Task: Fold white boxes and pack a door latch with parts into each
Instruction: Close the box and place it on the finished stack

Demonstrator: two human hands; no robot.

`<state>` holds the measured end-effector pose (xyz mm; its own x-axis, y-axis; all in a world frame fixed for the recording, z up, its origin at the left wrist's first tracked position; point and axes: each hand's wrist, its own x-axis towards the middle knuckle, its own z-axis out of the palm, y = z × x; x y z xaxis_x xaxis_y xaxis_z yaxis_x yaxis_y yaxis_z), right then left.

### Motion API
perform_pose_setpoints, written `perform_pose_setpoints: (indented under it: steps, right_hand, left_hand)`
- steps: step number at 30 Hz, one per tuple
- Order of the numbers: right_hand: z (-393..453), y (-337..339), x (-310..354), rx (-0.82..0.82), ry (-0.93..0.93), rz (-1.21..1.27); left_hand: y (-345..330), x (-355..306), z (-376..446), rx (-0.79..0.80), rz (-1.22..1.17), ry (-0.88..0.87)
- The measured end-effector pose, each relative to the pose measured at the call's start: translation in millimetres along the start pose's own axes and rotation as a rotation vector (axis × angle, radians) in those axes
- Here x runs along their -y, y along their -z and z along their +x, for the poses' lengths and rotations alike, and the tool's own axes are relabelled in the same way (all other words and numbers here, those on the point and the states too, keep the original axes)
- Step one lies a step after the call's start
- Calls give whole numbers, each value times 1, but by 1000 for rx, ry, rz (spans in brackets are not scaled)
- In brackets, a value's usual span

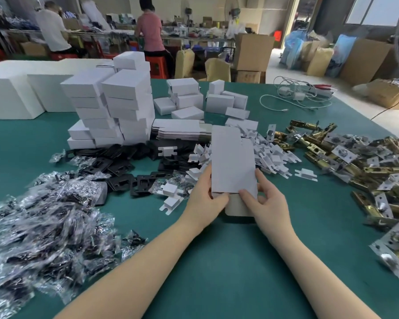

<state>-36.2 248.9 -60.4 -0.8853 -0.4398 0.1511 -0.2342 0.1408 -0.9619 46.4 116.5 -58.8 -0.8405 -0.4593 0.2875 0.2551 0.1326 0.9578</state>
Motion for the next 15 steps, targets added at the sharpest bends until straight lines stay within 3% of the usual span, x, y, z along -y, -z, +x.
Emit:
perform_pose_setpoints:
  steps: [5,8,12,15]
  right_hand:
    - [1,-11,3,144,-6,12]
    - [2,-23,5,166,31,-22]
    - [10,-40,15,75,134,-145]
    - [19,-46,15,-19,169,-385]
  left_hand:
    - [-2,3,2,-298,71,116]
    - [-3,0,2,-408,165,45]
    - [-1,-3,0,-468,172,-11]
    - [3,-3,3,-457,180,-20]
